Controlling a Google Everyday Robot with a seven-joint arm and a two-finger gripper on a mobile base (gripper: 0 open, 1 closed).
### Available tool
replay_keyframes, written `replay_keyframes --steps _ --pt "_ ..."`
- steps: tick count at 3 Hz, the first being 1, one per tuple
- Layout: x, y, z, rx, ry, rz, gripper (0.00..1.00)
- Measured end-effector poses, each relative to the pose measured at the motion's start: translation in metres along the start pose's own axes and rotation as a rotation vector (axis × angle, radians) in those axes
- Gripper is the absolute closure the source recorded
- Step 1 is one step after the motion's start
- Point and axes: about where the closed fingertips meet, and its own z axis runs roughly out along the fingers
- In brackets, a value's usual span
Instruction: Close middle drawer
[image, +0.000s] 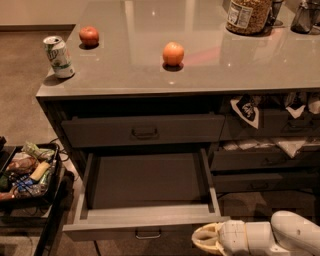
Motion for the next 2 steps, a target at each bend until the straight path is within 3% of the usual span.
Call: replay_keyframes --steps 1,2 --pt "-0.0019 -0.0135 0.004 0.083 -0.109 -0.144 1.0" --pt "-0.0009 -0.0115 0.0071 0.084 -0.118 -0.187 1.0"
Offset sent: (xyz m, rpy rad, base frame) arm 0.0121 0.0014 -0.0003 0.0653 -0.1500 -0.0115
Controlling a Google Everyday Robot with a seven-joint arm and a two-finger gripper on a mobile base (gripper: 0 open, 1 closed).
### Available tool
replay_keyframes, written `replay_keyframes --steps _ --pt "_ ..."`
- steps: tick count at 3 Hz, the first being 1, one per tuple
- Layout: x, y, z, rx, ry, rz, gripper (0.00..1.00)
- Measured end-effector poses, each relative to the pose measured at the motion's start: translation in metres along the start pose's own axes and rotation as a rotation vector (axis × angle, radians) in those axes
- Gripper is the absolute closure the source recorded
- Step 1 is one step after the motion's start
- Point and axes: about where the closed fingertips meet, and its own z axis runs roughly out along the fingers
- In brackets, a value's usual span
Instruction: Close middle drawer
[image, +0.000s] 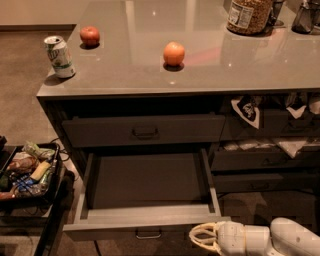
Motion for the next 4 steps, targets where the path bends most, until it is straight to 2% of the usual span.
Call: replay_keyframes --steps 1,2,3,4 --pt "0.0 0.0 0.0 -0.001 0.001 0.002 1.0" --pt "0.006 -0.001 0.007 0.092 -0.027 0.03 1.0" --pt "0.017 -0.004 0.02 0.273 -0.068 0.064 1.0" --pt "0.027 -0.012 0.023 0.41 -0.021 0.039 1.0"
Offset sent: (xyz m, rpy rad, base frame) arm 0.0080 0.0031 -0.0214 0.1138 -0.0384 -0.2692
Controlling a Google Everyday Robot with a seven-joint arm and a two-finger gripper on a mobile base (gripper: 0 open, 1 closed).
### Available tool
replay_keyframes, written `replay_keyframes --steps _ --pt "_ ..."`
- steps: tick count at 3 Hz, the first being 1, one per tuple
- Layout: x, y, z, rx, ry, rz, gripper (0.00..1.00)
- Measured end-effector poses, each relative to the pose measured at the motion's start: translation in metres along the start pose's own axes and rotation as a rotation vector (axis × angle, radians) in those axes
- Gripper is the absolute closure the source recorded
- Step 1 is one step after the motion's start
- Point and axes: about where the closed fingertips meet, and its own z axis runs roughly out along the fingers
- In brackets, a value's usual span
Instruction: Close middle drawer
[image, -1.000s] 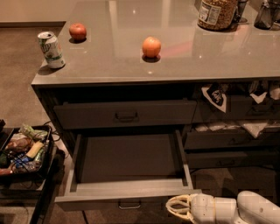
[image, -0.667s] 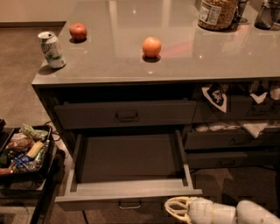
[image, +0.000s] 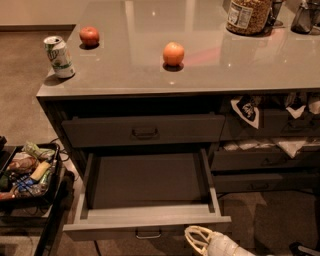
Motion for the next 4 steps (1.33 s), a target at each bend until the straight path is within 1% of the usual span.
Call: replay_keyframes --steps 1,2,3,4 --pt "0.005 -0.005 0.0 0.016 0.023 -0.002 1.0" --pt "0.0 -0.001 -0.002 0.022 0.04 -0.058 1.0" --pt "0.006 0.002 -0.002 0.034 0.114 -0.129 1.0" --pt "0.02 0.008 0.0 -0.005 0.226 -0.186 1.0"
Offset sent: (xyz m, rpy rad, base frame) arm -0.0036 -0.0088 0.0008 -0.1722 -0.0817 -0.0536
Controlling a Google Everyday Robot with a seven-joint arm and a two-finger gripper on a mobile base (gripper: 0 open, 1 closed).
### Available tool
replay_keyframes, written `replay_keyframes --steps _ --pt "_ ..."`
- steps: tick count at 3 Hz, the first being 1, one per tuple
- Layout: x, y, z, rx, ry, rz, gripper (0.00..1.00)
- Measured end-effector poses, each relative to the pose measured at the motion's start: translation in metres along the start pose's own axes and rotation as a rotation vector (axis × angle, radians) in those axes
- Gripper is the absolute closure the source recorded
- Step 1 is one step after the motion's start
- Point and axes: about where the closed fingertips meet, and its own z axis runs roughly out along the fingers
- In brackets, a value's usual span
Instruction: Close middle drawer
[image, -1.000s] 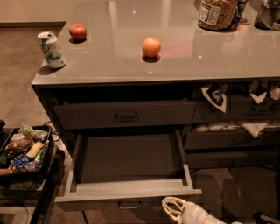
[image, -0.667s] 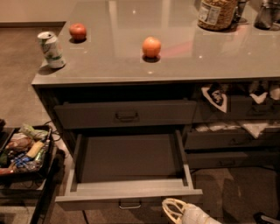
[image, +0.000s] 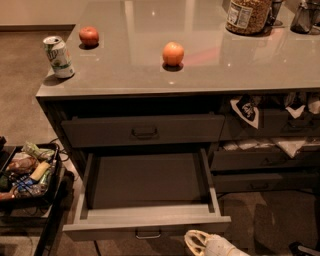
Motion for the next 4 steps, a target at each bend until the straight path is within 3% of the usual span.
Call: replay_keyframes --steps 1,3,4 --pt "0.0 0.0 0.0 0.0 0.0 0.0 1.0" --pt "0.001 -0.002 0.044 0.018 -0.045 0.019 1.0" --pt "0.003 -0.003 0.06 0.032 -0.039 -0.001 1.0"
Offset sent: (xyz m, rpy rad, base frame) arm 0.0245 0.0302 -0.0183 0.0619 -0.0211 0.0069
